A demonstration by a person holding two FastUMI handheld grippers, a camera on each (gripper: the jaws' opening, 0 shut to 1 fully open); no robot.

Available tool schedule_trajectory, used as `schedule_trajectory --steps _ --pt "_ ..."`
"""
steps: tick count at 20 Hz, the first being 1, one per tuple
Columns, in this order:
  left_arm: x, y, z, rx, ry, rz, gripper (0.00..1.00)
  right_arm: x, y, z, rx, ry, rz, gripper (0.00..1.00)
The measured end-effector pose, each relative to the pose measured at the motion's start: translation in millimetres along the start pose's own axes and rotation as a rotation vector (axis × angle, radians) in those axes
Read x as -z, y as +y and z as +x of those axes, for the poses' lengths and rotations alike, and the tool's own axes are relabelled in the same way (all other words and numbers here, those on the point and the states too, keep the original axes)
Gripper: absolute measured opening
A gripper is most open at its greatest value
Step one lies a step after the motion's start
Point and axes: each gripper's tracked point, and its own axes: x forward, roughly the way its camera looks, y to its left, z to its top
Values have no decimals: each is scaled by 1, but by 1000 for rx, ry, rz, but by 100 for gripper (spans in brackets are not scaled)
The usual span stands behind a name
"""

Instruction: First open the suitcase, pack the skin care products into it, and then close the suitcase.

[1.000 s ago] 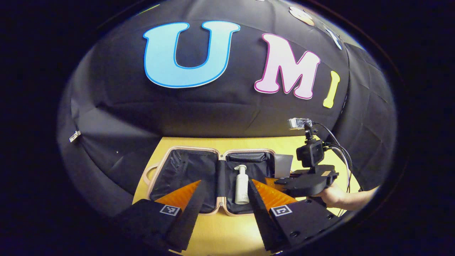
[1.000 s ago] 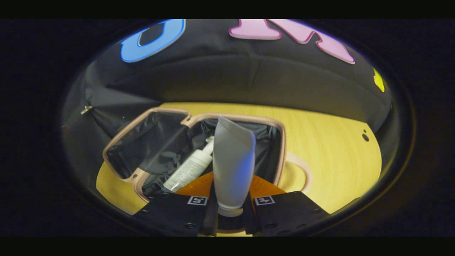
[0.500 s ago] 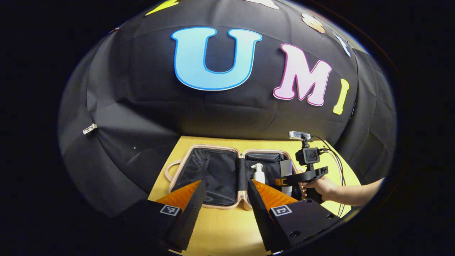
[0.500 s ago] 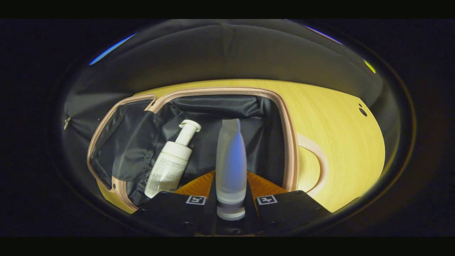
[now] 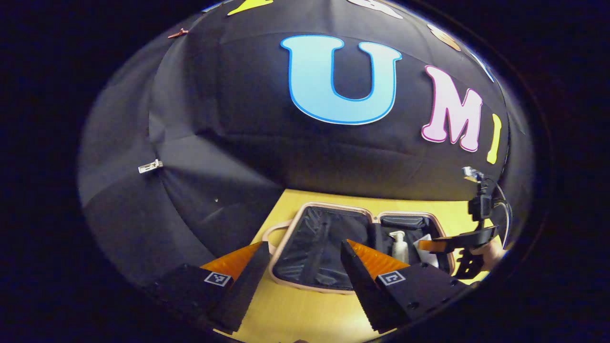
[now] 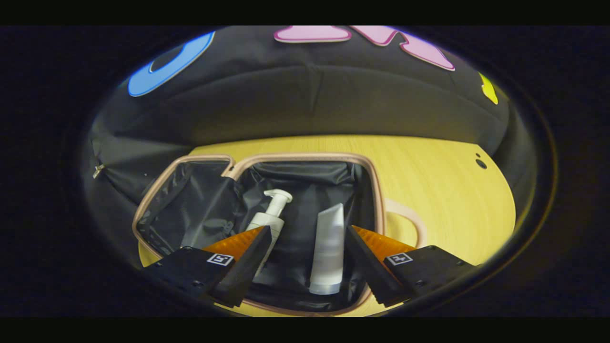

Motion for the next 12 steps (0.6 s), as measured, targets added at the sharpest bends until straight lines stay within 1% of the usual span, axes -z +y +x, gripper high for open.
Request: schedule_trajectory --steps 1,5,6,8,9,11,12 --pt "-4 12 9 -19 -19 14 96 -8 -5 -11 -3 -32 -21 100" --pt "-3 51 58 -60 -17 42 96 -43 -30 -65 -12 -166 -68 99" --pt "-2 59 75 -59 -12 43 96 -50 -36 -80 -12 -201 -75 99" --pt "17 64 103 -39 40 26 96 -62 -44 -111 -19 -264 -92 99" --pt "26 68 120 -20 76 15 96 -63 -43 -125 -36 -280 -104 99" --pt "44 78 151 0 131 -1 96 -66 -48 -153 -42 -317 -123 99" --pt "51 85 165 -4 158 -7 96 -67 -51 -165 -40 -337 -124 99"
